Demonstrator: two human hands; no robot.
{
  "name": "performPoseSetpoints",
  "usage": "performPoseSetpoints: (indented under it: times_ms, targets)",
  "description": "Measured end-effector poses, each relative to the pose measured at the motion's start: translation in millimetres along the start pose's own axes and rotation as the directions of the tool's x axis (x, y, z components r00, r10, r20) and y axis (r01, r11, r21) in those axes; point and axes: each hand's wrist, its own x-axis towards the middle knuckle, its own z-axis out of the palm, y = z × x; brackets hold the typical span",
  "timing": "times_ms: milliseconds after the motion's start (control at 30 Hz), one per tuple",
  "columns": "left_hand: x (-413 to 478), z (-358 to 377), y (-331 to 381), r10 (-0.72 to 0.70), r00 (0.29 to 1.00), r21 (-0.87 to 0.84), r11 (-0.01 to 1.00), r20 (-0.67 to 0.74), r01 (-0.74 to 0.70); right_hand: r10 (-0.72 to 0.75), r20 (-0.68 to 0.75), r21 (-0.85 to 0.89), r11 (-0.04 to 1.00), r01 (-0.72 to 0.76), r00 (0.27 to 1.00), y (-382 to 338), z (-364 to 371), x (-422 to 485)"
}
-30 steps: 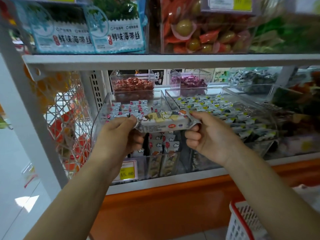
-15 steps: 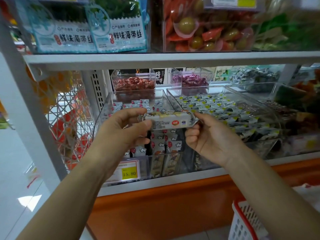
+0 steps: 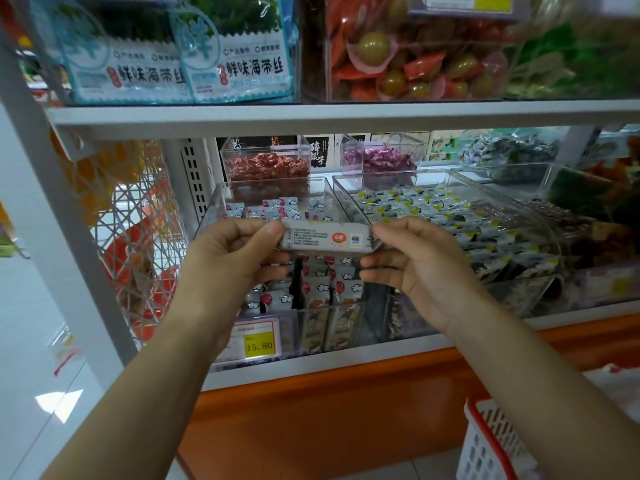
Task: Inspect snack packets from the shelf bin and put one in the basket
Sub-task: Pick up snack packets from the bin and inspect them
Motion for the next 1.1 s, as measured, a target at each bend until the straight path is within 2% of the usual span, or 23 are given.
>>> performPoseSetpoints:
  times_ms: [200,367,600,833,1100]
  targets:
    - [-2,2,1,0.025,0.999,-0.017,1.000,0.035,-0.025,0.074,-0.064,0.065,0.995,-0.070,0.995,-2,-3,1]
    - [-2,1,1,-0.003,1.000,-0.069,0.998,-0.019,0.002,0.090,-0.017,0.151,0.985,-0.086,0.996,-2,-4,2]
    - [0,-1,-1,-0.112,0.992,-0.172,0.980,-0.062,0.100,0.131,0.023,0.199,0.971,-0.133,0.991,-2,-4,3]
    - [2,-1,-3,-0.216,0.975,-0.266,0.944,-0.045,0.196,0.054,0.053,0.159,0.985,-0.062,0.997,-2,-8,7]
    - [6,-4,0,-0.248,0.969,-0.293,0.925,0.017,0.242,-0.096,0.123,-0.013,0.995,0.099,0.988,-4,-14,6]
